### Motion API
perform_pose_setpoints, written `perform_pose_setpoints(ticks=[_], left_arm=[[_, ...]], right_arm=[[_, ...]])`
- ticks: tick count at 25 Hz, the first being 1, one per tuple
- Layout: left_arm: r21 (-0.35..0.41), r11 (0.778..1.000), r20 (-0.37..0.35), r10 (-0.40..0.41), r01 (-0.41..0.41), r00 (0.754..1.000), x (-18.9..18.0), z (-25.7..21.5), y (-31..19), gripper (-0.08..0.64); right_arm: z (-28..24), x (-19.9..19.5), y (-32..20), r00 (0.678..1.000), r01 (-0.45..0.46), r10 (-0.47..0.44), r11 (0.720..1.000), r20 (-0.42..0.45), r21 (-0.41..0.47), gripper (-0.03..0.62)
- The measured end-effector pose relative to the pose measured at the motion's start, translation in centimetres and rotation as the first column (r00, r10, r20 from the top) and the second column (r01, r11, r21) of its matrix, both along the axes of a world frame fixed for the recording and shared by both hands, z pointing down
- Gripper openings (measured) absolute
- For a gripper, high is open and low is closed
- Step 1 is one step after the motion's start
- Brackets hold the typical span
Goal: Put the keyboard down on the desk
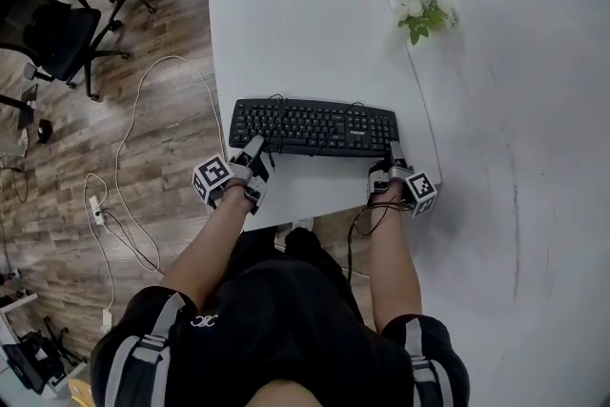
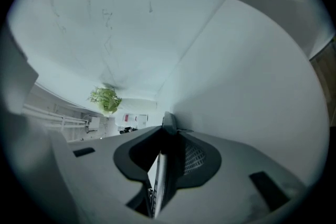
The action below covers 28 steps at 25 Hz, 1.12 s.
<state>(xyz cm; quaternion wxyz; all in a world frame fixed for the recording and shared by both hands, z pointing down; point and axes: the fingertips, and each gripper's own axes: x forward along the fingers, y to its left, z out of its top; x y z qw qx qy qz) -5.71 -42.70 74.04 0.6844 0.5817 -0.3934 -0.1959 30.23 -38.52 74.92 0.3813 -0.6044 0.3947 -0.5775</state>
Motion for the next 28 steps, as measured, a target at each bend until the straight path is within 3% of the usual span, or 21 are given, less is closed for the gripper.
perform_pose_setpoints(ticks=[6,12,17,24,28], left_arm=[[-0.099,0.995,0.090,0.015,-0.006,0.996,0.2,1.8,0.8,0.101],[-0.189,0.982,0.078,-0.013,0.028,0.997,0.3,2.5,1.9,0.123],[-0.244,0.970,0.064,-0.004,0.019,0.998,0.7,2.8,2.6,0.130],[-0.405,0.914,0.146,0.072,-0.007,0.987,0.6,3.9,3.8,0.167],[-0.444,0.895,0.135,0.110,-0.039,0.985,0.5,4.0,4.8,0.187]], right_arm=[[1.4,0.2,-0.5,0.991,0.064,-0.084,0.981,-0.103,-0.181,0.124],[1.7,0.6,-1.0,0.977,0.095,-0.137,0.965,-0.162,-0.245,0.150],[1.5,1.2,-1.8,0.941,0.124,-0.216,0.937,-0.262,-0.326,0.172],[1.7,2.1,-1.9,0.824,0.122,-0.360,0.867,-0.438,-0.483,0.213],[1.7,2.5,-1.5,0.712,0.106,-0.472,0.805,-0.520,-0.584,0.215]])
